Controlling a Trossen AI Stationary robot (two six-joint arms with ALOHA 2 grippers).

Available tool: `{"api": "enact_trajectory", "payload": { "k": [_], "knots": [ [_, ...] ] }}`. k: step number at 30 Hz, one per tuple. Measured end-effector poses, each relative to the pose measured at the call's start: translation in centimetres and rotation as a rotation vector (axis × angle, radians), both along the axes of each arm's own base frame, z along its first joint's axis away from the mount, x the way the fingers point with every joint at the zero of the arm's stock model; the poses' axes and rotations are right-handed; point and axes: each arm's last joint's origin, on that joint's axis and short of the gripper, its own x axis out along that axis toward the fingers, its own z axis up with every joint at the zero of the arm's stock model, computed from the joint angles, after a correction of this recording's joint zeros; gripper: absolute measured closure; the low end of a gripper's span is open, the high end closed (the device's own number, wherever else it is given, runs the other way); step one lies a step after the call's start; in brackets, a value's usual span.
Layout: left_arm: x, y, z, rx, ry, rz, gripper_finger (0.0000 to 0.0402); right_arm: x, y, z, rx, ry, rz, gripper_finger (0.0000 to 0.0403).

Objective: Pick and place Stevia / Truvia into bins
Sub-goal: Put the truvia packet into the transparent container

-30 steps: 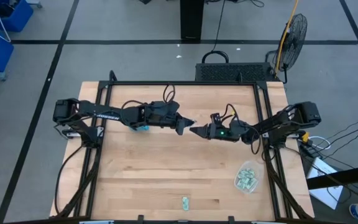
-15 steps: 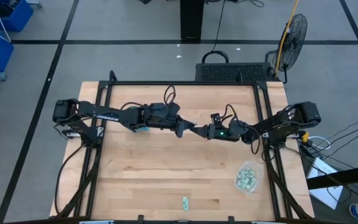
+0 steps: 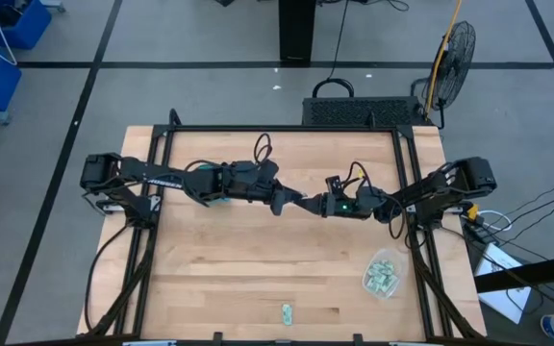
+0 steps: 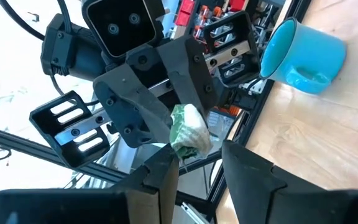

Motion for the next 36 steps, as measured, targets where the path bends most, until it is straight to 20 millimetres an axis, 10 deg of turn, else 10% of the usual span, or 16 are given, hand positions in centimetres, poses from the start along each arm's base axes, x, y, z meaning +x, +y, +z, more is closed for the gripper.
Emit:
{"api": "enact_trajectory", "payload": {
  "k": [24, 36],
  "knots": [
    [0.1, -0.26, 0.13, -0.067, -0.017, -0.024, 0.0304, 0.0, 0.17, 0.19, -0.014, -0.014, 0.037, 0.0286],
    [0.12, 0.51, 0.0, -0.064, -0.013, 0.012, 0.0304, 0.08, 0.37, -0.12, -0.034, 0.027, 0.028, 0.0353]
  ]
}}
